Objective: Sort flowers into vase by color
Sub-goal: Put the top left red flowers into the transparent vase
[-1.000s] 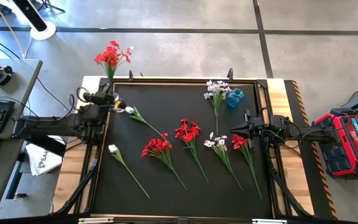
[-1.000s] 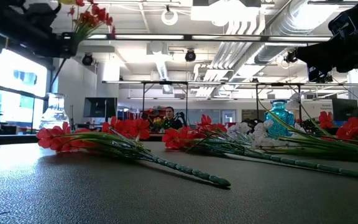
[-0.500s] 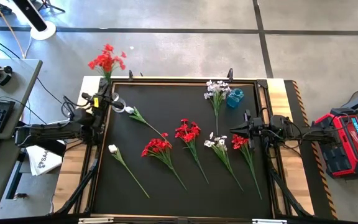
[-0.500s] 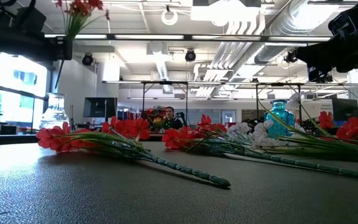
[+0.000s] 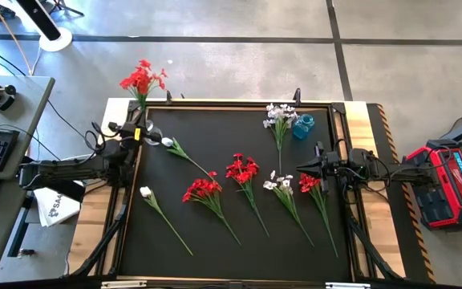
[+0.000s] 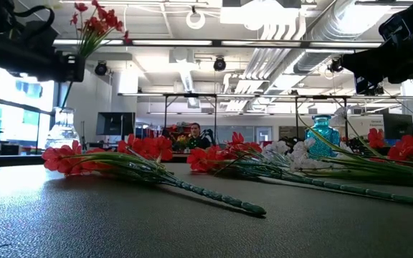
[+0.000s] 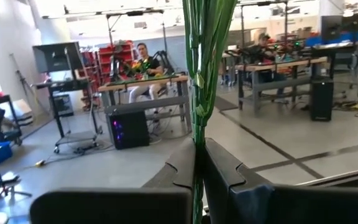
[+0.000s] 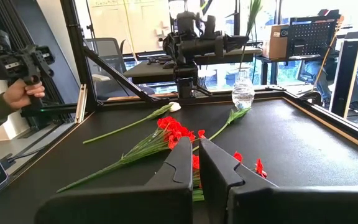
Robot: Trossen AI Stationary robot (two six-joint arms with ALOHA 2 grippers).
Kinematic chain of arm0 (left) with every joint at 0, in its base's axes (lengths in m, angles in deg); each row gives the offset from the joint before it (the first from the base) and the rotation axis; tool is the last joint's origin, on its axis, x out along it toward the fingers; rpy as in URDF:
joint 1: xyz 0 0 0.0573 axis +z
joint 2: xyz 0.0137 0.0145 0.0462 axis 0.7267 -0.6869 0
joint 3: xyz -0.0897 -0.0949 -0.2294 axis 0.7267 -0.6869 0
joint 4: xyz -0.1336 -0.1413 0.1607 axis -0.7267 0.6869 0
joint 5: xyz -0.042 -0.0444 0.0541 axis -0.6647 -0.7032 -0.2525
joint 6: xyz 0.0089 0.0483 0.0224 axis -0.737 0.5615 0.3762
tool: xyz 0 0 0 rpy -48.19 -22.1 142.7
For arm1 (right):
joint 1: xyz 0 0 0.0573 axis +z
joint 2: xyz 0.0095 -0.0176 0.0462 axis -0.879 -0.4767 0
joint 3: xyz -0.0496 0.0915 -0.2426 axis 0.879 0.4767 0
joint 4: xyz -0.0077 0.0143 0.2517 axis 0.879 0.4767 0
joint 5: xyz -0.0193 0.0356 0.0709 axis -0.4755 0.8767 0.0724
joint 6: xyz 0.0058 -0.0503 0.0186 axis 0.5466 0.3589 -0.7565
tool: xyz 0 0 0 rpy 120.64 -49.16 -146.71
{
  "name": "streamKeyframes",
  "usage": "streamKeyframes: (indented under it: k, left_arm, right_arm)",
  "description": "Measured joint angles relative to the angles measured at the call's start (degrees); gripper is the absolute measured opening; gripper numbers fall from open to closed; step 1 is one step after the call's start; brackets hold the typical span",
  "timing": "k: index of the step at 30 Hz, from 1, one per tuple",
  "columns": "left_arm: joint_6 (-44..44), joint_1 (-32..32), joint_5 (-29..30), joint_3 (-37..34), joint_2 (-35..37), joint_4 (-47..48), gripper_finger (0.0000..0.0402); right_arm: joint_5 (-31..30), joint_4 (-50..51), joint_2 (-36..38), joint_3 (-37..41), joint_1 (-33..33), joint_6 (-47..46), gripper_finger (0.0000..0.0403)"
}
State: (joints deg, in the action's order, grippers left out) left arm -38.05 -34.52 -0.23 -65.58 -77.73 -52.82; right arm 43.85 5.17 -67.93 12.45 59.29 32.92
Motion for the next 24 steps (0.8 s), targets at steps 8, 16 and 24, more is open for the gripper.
streamKeyframes:
  k: [8, 16, 24]
  left_arm:
    - [-4.7, 0.0, 2.9, 0.0, 0.0, 4.0, 0.0036]
    - [-6.0, 0.0, 3.0, 0.0, 0.0, 4.9, 0.0096]
    - [-5.0, -0.3, 3.0, 0.9, 0.0, 4.0, 0.0159]
  right_arm:
    - [0.0, 0.0, 0.0, 0.0, 0.0, 0.0, 0.0000]
    - [0.0, 0.0, 0.0, 0.0, 0.0, 0.0, 0.0000]
    - [0.0, 0.0, 0.0, 0.0, 0.0, 0.0, 0.0000]
